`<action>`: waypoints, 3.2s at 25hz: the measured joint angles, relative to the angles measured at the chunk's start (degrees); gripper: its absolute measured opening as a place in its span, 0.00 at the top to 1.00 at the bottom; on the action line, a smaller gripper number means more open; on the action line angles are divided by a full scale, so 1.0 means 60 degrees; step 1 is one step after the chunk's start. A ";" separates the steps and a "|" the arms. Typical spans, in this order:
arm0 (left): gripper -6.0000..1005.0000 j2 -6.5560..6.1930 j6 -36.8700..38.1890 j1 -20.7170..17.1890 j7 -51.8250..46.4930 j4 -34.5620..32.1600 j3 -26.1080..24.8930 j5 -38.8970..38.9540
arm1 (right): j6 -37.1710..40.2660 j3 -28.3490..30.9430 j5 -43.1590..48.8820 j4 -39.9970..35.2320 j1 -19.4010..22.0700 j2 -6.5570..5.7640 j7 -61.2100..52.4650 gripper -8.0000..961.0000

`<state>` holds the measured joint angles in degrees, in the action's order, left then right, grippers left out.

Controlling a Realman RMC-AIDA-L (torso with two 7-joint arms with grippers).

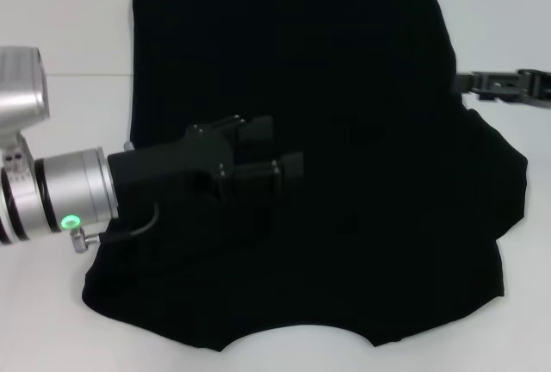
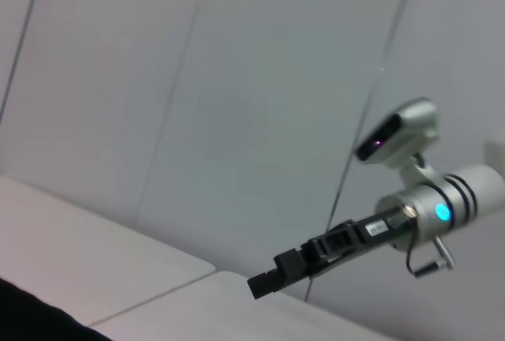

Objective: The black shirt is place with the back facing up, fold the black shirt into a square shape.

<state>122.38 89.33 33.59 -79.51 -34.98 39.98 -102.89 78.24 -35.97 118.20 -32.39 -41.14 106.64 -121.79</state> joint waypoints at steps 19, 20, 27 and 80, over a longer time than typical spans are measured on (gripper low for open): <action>0.06 0.0147 0.0209 -0.0182 0.1807 -0.0011 0.1243 -0.1342 | -0.1258 0.0001 0.2661 0.0059 0.0371 -0.0321 -0.3274 0.07; 0.06 0.0157 0.0151 -0.0171 0.1828 -0.0009 0.1280 -0.1392 | -0.1332 0.0000 0.2797 0.0081 0.0355 -0.0293 -0.3304 0.07; 0.06 0.0172 -0.0138 -0.0111 0.1863 -0.0017 0.1481 -0.1623 | -0.1935 -0.0047 0.3481 0.0570 0.0148 -0.0047 -0.3375 0.07; 0.06 0.0180 -0.0341 -0.0137 0.1433 0.0056 0.0939 -0.1541 | -0.2992 -0.0084 0.3064 0.0377 0.0176 0.0605 -0.2371 0.98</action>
<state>123.46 87.29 32.77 -70.91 -34.65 45.61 -112.13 60.29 -36.48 136.58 -30.13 -40.09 110.27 -136.01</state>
